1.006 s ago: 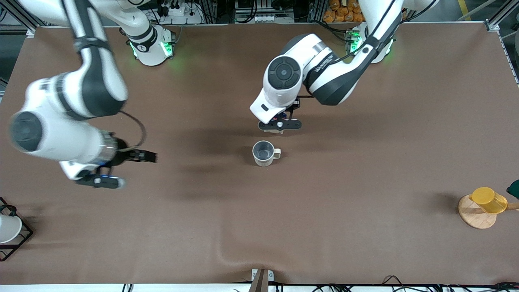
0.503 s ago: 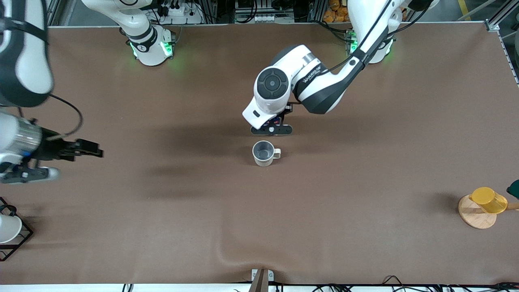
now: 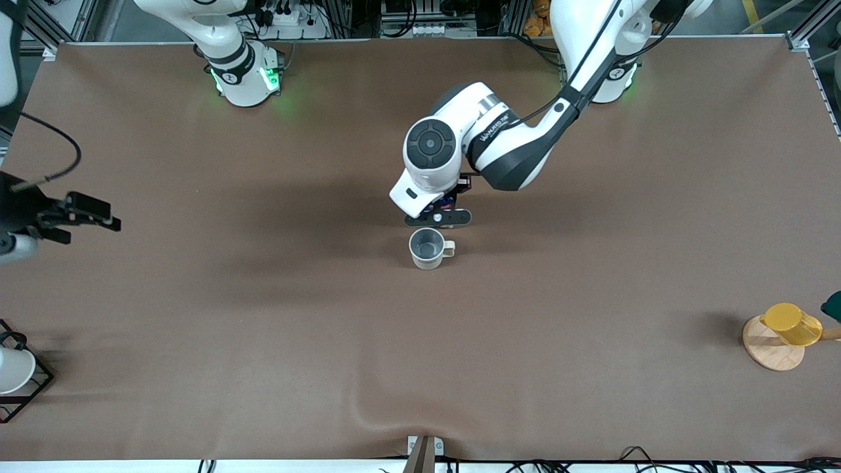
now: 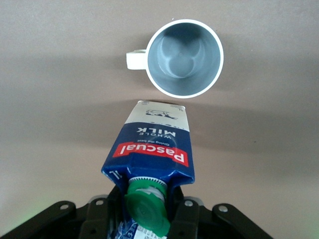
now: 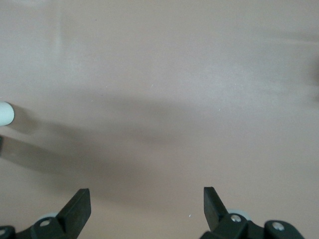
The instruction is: Place milk next to cup
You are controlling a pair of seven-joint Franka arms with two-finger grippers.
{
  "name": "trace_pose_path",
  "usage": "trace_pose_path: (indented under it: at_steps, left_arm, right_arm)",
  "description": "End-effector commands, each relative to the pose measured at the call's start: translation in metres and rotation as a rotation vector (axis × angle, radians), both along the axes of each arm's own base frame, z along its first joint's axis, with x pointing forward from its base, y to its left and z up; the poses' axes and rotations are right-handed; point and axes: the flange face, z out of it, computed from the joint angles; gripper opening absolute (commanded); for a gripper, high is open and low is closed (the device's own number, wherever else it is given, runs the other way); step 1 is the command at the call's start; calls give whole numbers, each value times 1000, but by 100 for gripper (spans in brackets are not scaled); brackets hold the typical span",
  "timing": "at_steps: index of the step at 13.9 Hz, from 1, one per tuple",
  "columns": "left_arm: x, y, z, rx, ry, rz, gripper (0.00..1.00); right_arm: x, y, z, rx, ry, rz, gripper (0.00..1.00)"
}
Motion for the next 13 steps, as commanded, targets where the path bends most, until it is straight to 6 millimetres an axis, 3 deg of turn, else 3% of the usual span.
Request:
trace_pose_path:
  at_steps: [1,3,5,7,10,13]
  left_arm:
    - [4,-8,-1,4,-27,16,33]
    - [5,-11,-6,-2,-33,39,33]
    - [4,-15,-13,-5,-33,46,33]
    - [5,-15,-13,-7,-37,48,33]
    - [7,-15,-13,-14,-42,53,33]
    - [7,-15,-19,-13,-39,55,45]
  right_arm:
    - [-26,4,32,-3,-14,-13,100]
    - [-37,8,47,-1,-10,-89,100]
    - [-45,13,48,-5,57,-178,100]
    - [-58,15,71,-11,20,-197,100]
    - [-61,10,72,-13,20,-205,100]
    - [-72,13,79,-20,12,-201,100]
